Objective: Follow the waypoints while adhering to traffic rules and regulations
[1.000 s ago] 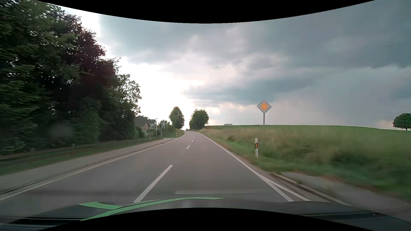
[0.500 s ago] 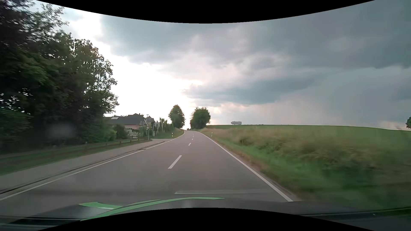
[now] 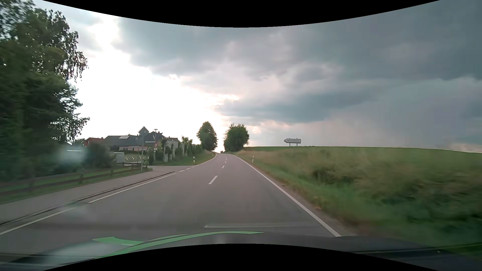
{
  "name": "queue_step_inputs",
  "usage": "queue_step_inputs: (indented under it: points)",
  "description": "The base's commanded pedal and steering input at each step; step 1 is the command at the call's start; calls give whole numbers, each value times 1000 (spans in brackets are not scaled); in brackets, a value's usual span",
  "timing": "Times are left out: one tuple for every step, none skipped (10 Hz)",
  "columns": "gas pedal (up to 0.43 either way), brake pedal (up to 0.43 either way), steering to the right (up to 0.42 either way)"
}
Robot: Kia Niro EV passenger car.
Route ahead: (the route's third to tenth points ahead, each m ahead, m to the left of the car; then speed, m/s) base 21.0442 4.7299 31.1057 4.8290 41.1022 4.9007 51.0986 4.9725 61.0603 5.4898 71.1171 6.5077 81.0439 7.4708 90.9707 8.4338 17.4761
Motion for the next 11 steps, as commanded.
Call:
queue_step_inputs:
  points:
    - [98,0,-5]
    - [98,0,-5]
    - [98,0,-5]
    - [110,0,-5]
    - [110,0,-5]
    - [110,0,-5]
    - [110,0,-5]
    - [110,0,-5]
    - [118,0,-5]
    - [118,0,-5]
    - [118,0,-5]
